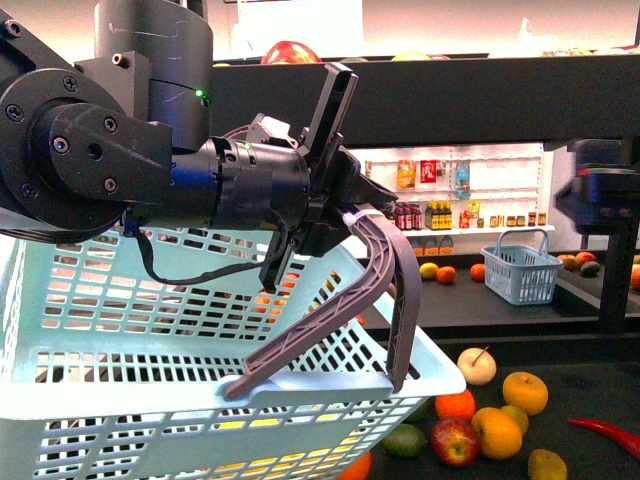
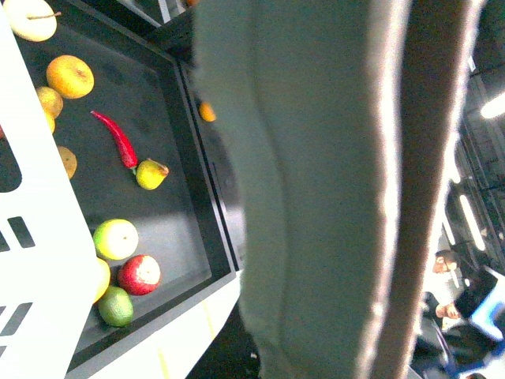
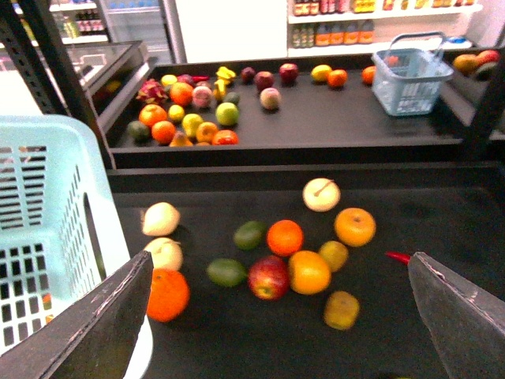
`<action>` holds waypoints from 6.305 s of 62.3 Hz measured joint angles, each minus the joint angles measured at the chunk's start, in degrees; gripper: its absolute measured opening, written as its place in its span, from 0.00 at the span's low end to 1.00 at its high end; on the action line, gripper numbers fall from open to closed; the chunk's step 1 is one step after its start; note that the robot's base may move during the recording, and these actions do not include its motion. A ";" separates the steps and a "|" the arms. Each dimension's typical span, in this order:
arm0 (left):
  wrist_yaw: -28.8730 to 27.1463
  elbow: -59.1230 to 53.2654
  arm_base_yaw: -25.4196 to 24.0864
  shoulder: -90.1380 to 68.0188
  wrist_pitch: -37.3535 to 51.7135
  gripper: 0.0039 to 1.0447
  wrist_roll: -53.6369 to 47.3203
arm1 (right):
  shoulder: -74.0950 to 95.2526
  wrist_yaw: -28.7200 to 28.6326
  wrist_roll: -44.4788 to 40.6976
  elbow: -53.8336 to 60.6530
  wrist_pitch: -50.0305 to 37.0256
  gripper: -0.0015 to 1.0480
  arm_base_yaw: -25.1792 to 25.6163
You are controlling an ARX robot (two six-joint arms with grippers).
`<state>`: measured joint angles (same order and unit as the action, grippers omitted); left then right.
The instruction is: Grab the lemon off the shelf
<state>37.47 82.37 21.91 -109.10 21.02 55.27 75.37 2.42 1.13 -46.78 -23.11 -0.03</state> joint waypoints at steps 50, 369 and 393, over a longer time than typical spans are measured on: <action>0.00 0.00 0.00 0.00 0.00 0.06 0.13 | -45.90 -2.45 -0.94 38.88 1.88 0.03 0.11; -5.75 -2.58 -48.41 -16.31 36.70 0.92 26.10 | -75.06 -2.45 -0.98 45.94 23.04 0.93 0.11; -4.50 -7.63 -51.36 -9.18 29.46 0.92 23.80 | -75.06 -2.45 -0.98 45.94 23.04 0.93 0.11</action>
<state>32.97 74.74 -29.45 -118.28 50.48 79.07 0.32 -0.03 0.14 -0.84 -0.08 0.08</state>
